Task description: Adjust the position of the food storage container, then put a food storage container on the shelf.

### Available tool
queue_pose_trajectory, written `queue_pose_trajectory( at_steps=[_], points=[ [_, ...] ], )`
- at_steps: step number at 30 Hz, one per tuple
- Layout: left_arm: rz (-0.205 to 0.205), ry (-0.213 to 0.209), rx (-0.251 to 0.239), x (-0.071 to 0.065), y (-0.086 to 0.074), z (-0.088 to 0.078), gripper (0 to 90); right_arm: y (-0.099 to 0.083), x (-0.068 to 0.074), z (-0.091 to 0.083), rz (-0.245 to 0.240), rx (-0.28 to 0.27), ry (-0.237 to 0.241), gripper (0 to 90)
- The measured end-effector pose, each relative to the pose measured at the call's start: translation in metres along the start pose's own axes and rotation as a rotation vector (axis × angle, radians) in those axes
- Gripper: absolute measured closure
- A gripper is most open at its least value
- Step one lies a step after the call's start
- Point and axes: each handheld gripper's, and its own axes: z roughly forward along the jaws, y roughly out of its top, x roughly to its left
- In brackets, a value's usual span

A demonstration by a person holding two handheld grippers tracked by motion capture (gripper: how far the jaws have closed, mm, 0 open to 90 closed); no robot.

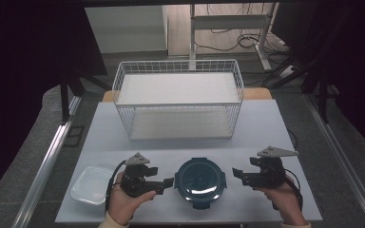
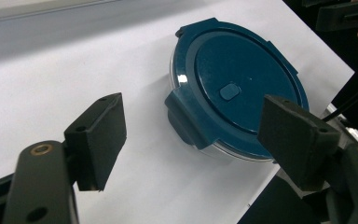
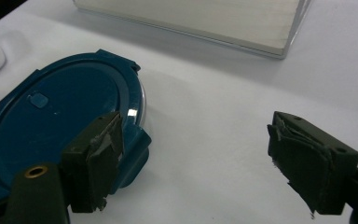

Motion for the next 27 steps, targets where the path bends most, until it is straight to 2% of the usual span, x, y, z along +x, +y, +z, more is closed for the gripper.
queue_pose_trajectory(
  at_steps=[6, 12, 15, 17, 24, 27],
  points=[
    [-0.012, -0.007, 0.008, -0.003, -0.002, 0.003, 20.5, 0.0, -0.001, -0.002, 0.009, -0.006, 0.011, 17.7],
    [-0.021, -0.021, 0.0, -0.002, 0.0, 0.004, 19.1, -0.001, -0.002, -0.006, 0.027, -0.014, 0.042, 16.8],
    [-0.06, -0.034, -0.012, 0.003, -0.001, 0.007, 19.1, -0.001, -0.003, -0.007, 0.056, -0.019, 0.059, 16.8],
    [-0.089, -0.06, -0.017, 0.006, -0.002, 0.01, 18.8, -0.003, -0.003, -0.007, 0.075, -0.024, 0.079, 16.7],
    [-0.131, -0.101, -0.028, 0.003, -0.002, 0.015, 18.3, -0.005, 0.002, -0.006, 0.092, -0.006, 0.121, 14.7],
    [-0.149, -0.118, -0.017, 0.004, 0.0, 0.019, 17.5, -0.005, 0.005, -0.003, 0.112, -0.007, 0.161, 13.6]
  ],
)
